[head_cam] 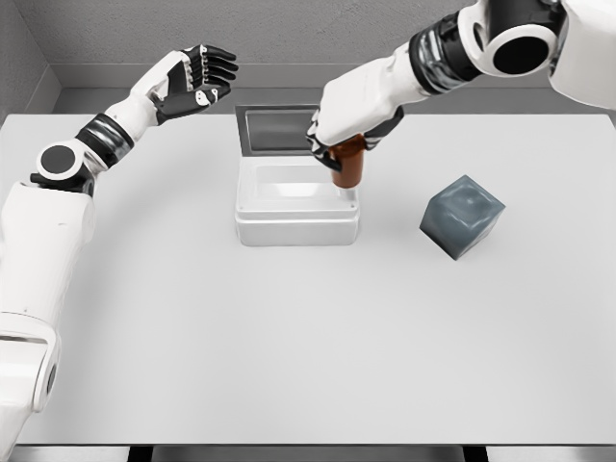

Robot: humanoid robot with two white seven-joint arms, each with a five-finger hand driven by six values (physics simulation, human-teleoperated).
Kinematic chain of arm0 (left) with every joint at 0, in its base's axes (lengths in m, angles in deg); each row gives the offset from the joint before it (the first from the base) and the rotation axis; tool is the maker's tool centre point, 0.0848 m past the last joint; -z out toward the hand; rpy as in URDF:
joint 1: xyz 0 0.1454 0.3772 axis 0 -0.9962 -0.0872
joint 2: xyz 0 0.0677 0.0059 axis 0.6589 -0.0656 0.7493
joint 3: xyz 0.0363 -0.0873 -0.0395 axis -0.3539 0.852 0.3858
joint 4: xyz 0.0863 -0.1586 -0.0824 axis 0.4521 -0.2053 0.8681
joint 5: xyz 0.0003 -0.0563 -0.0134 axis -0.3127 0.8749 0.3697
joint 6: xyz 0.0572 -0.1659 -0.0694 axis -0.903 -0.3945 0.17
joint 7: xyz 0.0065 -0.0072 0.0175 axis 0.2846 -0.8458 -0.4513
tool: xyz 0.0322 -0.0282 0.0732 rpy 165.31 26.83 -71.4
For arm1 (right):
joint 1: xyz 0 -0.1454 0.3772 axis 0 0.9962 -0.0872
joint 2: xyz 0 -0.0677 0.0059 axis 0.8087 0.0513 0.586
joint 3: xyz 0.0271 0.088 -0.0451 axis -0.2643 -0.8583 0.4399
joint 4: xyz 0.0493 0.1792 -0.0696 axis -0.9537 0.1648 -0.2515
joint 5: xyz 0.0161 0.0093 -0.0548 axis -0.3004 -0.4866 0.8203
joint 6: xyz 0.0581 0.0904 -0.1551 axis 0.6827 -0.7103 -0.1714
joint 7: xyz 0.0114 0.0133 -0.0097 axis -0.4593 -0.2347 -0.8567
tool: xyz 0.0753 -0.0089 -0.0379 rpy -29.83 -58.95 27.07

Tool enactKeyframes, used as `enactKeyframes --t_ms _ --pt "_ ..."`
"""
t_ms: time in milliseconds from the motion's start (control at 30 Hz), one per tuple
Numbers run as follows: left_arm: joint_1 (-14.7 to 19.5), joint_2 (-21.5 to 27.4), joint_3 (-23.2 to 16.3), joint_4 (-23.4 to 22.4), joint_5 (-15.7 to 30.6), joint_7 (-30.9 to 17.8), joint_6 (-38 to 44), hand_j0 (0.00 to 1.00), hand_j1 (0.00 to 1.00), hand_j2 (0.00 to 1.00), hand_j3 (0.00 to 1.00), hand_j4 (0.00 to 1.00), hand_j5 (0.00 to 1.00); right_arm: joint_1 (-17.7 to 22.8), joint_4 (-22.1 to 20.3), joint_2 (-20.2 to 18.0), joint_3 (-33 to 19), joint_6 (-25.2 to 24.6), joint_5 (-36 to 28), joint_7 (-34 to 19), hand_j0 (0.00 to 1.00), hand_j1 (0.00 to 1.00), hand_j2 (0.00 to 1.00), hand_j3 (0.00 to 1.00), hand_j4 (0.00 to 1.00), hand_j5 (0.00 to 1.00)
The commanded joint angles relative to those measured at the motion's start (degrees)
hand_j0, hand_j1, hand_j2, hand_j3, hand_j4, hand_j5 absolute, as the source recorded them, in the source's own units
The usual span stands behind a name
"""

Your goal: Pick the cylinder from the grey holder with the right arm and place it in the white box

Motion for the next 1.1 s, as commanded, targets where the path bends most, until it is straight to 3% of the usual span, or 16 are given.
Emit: enactKeyframes --t_ms 0,933,1067 --pt "0.0 0.0 0.1 0.1 0.4 0.0 0.0 0.61 0.61 0.61 0.61 0.61 0.61 0.0 0.2 0.4 0.1 -0.1 -0.1 0.0 0.45 0.45 0.45 0.45 0.45 0.45" --pt "0.1 0.0 0.3 0.1 -1.3 0.0 0.0 0.61 0.61 0.61 0.61 0.61 0.61 -1.2 5.6 4.6 1.6 -0.1 -0.2 0.0 0.44 0.44 0.44 0.44 0.44 0.44" --pt "0.1 0.0 0.2 0.1 -1.4 0.0 0.0 0.60 0.60 0.60 0.60 0.60 0.60 -1.2 7.4 6.6 3.1 -0.1 -0.2 0.0 0.44 0.44 0.44 0.44 0.44 0.44"
